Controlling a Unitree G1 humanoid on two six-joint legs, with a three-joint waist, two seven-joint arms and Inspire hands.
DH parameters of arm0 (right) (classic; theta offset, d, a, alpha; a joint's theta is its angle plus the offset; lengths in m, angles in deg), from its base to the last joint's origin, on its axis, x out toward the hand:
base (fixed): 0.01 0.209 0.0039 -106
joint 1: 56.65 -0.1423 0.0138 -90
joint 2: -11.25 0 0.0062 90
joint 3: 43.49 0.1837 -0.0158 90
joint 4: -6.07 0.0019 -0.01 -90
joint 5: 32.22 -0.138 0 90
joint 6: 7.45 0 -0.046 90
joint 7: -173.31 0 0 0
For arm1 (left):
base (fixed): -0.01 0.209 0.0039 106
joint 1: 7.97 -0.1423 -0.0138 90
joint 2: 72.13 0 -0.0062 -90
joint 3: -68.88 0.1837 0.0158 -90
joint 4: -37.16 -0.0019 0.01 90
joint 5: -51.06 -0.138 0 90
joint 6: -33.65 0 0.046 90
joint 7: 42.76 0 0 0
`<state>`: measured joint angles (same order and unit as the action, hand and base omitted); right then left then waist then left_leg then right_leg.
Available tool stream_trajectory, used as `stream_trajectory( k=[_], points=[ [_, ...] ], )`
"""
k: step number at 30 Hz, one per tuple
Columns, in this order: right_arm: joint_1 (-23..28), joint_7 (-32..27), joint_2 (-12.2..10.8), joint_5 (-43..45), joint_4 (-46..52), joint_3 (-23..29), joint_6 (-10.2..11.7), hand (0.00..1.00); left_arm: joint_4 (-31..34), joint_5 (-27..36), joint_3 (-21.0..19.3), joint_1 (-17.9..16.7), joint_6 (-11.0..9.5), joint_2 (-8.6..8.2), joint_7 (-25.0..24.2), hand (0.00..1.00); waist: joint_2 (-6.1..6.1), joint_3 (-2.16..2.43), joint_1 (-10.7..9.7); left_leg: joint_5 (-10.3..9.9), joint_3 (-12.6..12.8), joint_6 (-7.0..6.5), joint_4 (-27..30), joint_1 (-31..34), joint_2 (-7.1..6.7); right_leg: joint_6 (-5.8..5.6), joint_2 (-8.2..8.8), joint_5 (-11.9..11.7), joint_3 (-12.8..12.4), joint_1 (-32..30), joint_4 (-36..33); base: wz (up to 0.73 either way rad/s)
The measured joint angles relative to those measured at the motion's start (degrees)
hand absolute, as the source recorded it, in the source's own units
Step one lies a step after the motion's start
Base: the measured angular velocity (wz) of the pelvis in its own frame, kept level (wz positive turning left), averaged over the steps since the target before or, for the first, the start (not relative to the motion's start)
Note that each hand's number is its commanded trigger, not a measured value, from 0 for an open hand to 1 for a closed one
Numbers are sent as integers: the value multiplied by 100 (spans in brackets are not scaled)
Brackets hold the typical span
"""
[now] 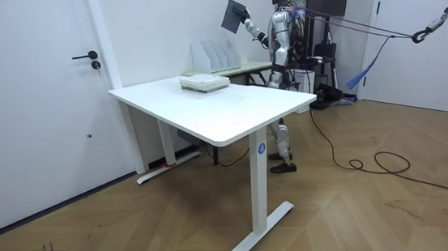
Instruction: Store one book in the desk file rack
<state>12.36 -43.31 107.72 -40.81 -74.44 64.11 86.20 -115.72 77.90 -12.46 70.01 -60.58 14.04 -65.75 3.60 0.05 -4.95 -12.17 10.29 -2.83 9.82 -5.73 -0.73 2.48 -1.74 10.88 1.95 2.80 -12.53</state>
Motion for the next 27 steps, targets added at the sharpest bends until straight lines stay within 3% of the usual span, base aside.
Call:
stream_trajectory(
  k=[12,16,19,27],
  points=[
    [-42,368,278,-59,-813,-2,-11,100,-129,-139,-245,-11,14,-6,29,0,92,4,81,1,-85,-3,17,23,-1,2,44,-8,145,31,86,5],
    [-153,438,372,-64,-1058,-30,-127,100,-131,-180,-301,-1,45,-8,31,0,105,-4,108,1,-85,-3,17,26,1,3,46,-8,146,22,89,0],
    [-214,441,384,-65,-1143,-37,-253,100,-128,-181,-304,25,96,-6,31,0,114,-9,154,1,-85,-3,18,27,3,3,49,-8,146,15,92,0],
    [-223,551,385,-166,-1144,-64,-262,100,-124,-179,-347,64,172,-3,29,0,151,-6,235,1,-103,-3,45,59,3,1,58,-7,183,12,98,1]
  ],
)
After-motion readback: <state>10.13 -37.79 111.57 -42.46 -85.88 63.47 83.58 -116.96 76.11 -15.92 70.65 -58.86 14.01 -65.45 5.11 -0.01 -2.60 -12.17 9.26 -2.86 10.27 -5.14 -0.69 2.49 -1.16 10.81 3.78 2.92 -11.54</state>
